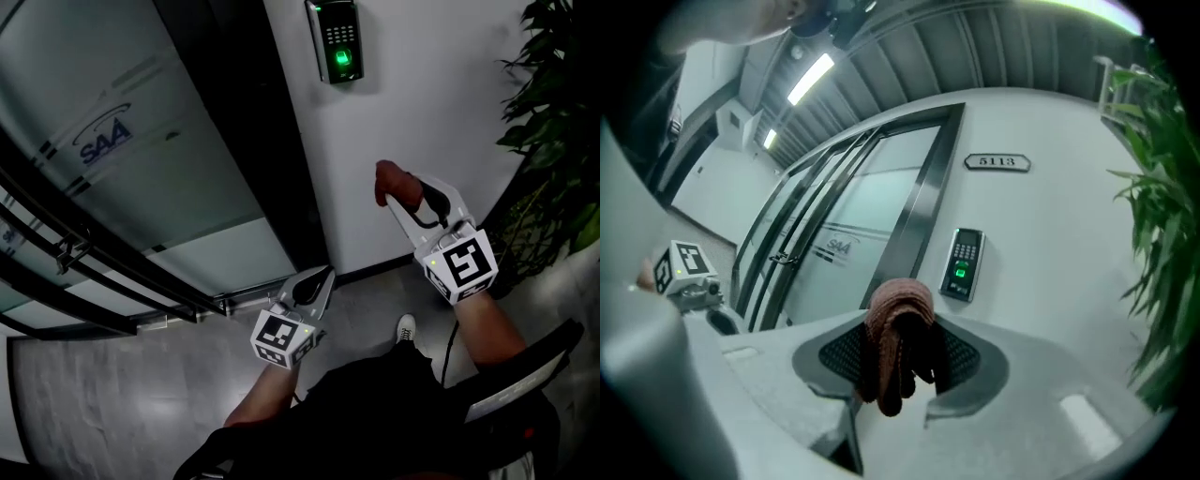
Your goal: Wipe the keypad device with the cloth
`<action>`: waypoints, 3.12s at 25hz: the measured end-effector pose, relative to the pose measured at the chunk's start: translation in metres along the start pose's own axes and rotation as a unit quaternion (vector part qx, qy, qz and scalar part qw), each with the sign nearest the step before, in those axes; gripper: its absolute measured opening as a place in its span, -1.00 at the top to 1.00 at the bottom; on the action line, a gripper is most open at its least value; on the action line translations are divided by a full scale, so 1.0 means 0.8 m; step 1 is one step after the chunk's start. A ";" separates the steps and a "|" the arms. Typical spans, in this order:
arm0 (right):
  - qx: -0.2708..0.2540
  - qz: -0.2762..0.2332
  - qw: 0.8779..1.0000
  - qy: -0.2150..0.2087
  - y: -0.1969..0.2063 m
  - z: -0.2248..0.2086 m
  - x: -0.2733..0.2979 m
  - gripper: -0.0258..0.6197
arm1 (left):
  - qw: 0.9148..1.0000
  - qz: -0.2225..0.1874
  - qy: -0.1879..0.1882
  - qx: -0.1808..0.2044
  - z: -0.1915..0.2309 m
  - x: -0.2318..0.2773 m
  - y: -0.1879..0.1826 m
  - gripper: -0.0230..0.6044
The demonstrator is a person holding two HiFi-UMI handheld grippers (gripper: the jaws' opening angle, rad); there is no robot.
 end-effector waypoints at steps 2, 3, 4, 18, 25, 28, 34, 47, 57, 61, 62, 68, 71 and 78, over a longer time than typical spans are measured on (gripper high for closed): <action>-0.029 -0.019 0.999 0.005 -0.023 -0.018 0.026 0.47 | 1.000 -0.009 -0.013 0.005 0.003 -0.002 0.001 0.88; -0.040 -0.027 0.999 0.008 -0.034 -0.026 0.040 0.47 | 1.000 -0.013 -0.021 0.006 0.005 -0.004 0.000 0.88; -0.048 -0.034 0.998 0.010 -0.045 -0.034 0.054 0.47 | 0.999 -0.016 -0.029 0.006 0.008 -0.005 -0.001 0.87; -0.115 -0.114 0.986 0.043 -0.129 -0.097 0.227 0.47 | 0.996 -0.014 -0.084 -0.010 0.021 0.016 0.007 0.87; -0.144 -0.119 0.981 0.054 -0.149 -0.098 0.285 0.47 | 0.994 -0.009 -0.104 -0.015 0.031 0.014 0.012 0.88; -0.148 -0.119 0.980 0.058 -0.151 -0.097 0.295 0.47 | 0.994 -0.010 -0.110 -0.015 0.035 0.012 0.011 0.87; -0.157 -0.121 0.978 0.064 -0.151 -0.099 0.300 0.47 | 0.994 -0.009 -0.109 -0.018 0.038 0.015 0.013 0.87; -0.160 -0.113 0.978 0.069 -0.146 -0.110 0.294 0.47 | 0.994 -0.006 -0.106 -0.014 0.045 0.013 0.011 0.87; -0.148 -0.099 0.980 0.091 -0.135 -0.142 0.282 0.47 | 0.995 -0.005 -0.104 -0.011 0.046 0.012 0.008 0.87; -0.146 -0.092 0.980 0.099 -0.130 -0.155 0.277 0.47 | 0.995 -0.005 -0.098 -0.010 0.043 0.018 0.007 0.88; -0.144 -0.090 0.980 0.101 -0.129 -0.159 0.275 0.47 | 0.995 -0.005 -0.097 -0.010 0.043 0.019 0.007 0.88; -0.140 -0.078 0.980 0.115 -0.121 -0.177 0.271 0.47 | 0.995 -0.003 -0.095 -0.008 0.039 0.021 0.006 0.87; -0.137 -0.071 0.980 0.123 -0.113 -0.184 0.273 0.47 | 0.996 -0.001 -0.094 -0.007 0.038 0.021 0.005 0.87; -0.115 -0.041 0.982 0.142 -0.095 -0.209 0.278 0.47 | 0.996 -0.002 -0.094 -0.006 0.037 0.022 0.007 0.88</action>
Point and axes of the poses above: the fingertips, and each gripper's own axes: x forward along the fingers, z to its left, y out of its underside, the point moved 8 cm from there along -x, backward along the fingers, and after that the axes turned 9 degrees about y, right-handed, at the moved point
